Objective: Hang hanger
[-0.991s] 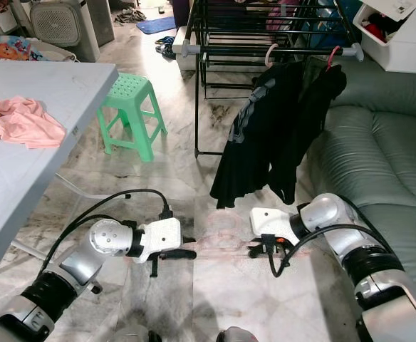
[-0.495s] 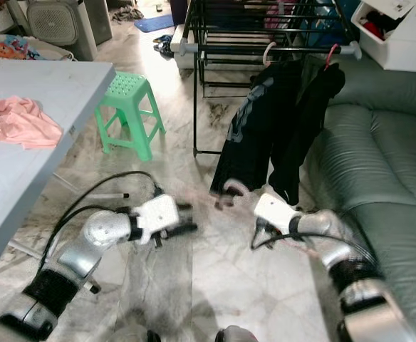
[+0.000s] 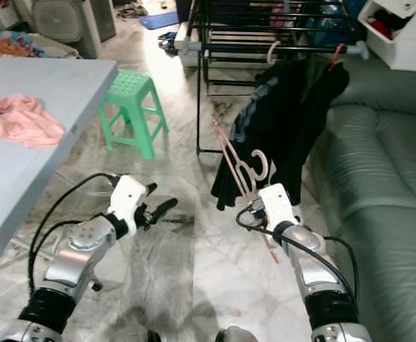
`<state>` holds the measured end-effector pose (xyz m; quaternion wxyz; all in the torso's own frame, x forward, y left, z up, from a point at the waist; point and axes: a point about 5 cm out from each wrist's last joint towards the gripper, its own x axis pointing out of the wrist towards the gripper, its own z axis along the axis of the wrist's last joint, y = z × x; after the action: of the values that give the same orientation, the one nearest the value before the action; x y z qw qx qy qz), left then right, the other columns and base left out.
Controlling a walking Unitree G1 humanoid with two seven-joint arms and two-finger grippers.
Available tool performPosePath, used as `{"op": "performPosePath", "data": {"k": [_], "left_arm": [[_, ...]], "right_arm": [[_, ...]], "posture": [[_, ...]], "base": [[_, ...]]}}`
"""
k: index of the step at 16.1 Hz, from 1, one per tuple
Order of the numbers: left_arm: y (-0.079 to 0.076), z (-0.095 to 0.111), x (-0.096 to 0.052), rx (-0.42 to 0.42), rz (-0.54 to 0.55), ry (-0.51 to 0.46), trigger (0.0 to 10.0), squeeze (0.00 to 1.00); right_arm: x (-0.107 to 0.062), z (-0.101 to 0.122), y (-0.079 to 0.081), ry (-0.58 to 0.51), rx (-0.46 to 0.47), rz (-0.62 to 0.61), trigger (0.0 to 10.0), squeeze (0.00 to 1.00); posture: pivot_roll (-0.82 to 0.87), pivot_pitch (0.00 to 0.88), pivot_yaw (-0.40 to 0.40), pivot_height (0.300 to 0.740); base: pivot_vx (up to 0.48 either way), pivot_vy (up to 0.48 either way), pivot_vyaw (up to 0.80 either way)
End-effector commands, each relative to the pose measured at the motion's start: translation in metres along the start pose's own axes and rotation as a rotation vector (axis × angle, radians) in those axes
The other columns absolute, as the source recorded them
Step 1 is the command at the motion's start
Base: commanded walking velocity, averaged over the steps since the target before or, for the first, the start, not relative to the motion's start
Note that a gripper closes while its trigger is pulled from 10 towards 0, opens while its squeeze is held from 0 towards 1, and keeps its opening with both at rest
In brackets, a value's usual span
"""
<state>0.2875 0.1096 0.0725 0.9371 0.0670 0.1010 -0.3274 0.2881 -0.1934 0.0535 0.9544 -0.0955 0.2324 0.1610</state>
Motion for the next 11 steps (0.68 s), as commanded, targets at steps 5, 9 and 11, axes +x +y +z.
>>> {"op": "performPosePath", "data": {"k": [5,9,11], "left_arm": [[0.003,0.021,0.007,0.016,0.073,-0.07,10.0,0.0],[0.001,0.024,0.009,0.044,0.065,-0.085,10.0,0.0],[-0.001,0.024,0.01,0.043,0.067,-0.084,10.0,0.0]], "right_arm": [[0.003,0.022,0.008,-0.054,0.064,-0.071,10.0,0.0],[0.007,0.02,0.013,-0.026,0.165,-0.136,10.0,0.0],[0.009,0.019,0.015,-0.015,0.206,-0.183,10.0,0.0]], "posture": [[-0.03,0.028,0.008,0.74],[-0.03,0.016,0.006,0.74],[-0.03,0.013,0.003,0.74]], "base": [[0.319,0.359,0.0],[0.383,0.243,0.0],[0.48,0.0,0.0]]}}
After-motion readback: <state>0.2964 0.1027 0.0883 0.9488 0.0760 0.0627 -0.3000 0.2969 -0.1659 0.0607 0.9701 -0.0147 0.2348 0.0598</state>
